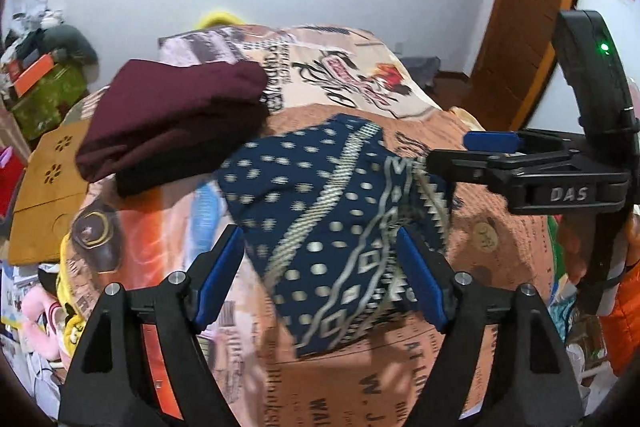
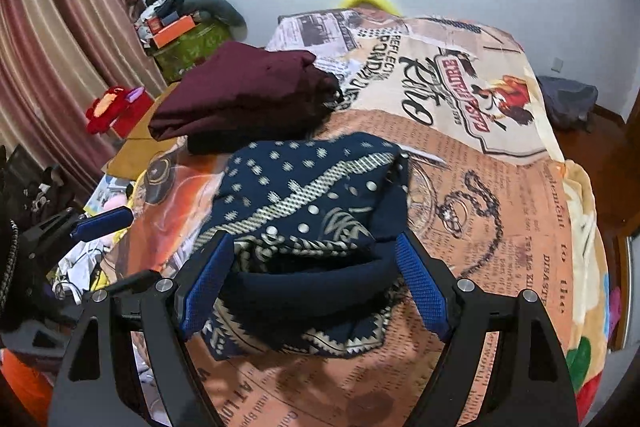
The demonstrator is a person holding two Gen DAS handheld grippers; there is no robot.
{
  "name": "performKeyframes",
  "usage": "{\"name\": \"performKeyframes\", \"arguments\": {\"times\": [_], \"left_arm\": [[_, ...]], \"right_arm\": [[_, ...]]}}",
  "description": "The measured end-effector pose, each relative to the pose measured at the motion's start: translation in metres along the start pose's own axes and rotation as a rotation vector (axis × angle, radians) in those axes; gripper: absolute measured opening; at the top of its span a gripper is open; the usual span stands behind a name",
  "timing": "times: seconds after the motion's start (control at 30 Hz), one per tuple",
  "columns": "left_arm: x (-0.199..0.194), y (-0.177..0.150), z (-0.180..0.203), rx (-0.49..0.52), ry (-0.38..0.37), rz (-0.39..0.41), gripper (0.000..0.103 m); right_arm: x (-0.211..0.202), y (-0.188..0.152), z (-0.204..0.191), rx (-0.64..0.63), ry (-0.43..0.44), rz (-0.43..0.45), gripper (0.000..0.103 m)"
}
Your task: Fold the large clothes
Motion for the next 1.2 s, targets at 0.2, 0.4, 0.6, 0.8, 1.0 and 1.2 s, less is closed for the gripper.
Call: {"name": "performKeyframes", "arguments": {"times": [0.2,0.4,0.6,0.8,1.0,1.2], "left_arm": [[0.052,-0.024,-0.010,-0.004,0.035,-0.124,0.088],[0.082,-0.047,0.009,-0.002,0.010,-0.183,0.088],[0.069,-0.055,0.006,0.025,0.024,-0.171,0.088],[0.057,-0.059,-0.011,0.040,0.089,-0.165,0.088],[0.053,-0.034,-0.041,-0.041,0.140,-0.120,0.088],[0.077,-0.010,-0.057,-0.161,0.072,-0.150,0.088]], "right_arm": [[-0.006,0.004,-0.006,0.005,0.010,0.013,0.080],[0.015,-0.018,0.004,-0.008,-0.037,-0.058,0.084],[0.042,-0.073,0.053,0.051,-0.104,-0.207,0.084],[0.025,-0.081,0.066,0.071,-0.098,-0.203,0.085],[0.017,-0.056,0.056,0.040,-0.083,-0.159,0.085],[0.031,-0.028,0.057,0.110,0.026,-0.122,0.085]]}}
Point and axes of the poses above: each gripper's, at about its wrist camera, not at the fingertips, and x roughly the way its jaws point, z to its right, y to its top, the point moved 6 cm from there along x, roughly the way its jaws point, and after that the axes turned 9 degrees about y, right-handed, at the moved point
